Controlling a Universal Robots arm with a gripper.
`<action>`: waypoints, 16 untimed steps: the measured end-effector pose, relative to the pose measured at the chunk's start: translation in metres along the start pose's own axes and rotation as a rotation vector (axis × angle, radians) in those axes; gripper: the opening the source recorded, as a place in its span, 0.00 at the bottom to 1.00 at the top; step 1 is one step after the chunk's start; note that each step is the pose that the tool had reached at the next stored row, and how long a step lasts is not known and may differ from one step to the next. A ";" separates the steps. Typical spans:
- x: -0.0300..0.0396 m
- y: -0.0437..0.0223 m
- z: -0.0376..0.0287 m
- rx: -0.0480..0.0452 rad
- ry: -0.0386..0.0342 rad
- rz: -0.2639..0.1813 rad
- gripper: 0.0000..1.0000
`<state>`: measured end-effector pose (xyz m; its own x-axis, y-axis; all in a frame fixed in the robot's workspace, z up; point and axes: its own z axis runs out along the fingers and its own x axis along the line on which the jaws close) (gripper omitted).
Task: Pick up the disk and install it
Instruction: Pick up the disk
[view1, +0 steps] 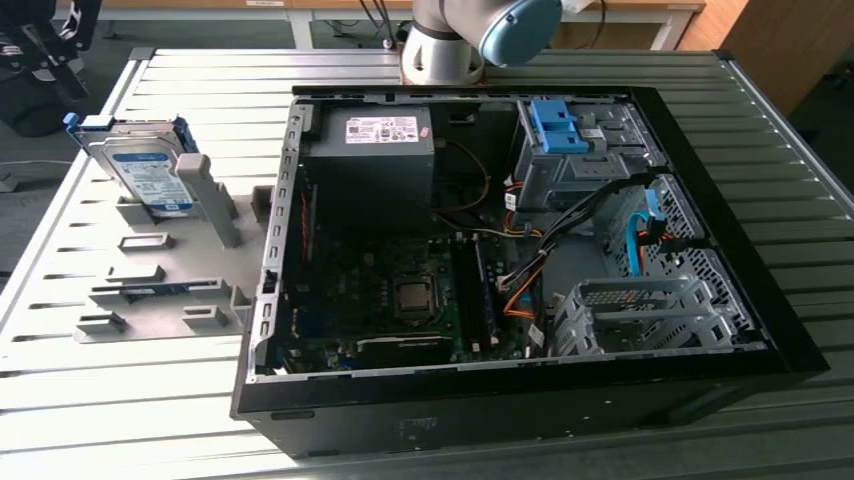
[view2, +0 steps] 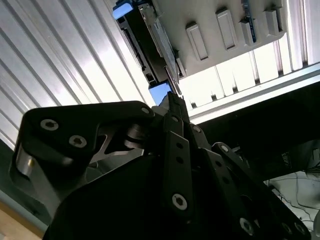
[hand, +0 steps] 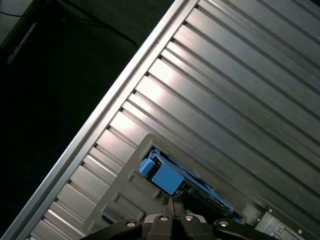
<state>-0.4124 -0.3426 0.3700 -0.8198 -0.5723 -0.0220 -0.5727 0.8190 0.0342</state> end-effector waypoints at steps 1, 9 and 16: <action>0.0000 0.0000 0.0000 -0.0002 0.0002 -0.007 0.11; 0.0000 0.0000 0.0000 -0.0014 0.0021 -0.063 0.11; 0.0000 0.0000 0.0001 -0.0025 0.0037 -0.113 0.11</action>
<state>-0.4124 -0.3426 0.3699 -0.7499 -0.6611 -0.0221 -0.6615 0.7492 0.0342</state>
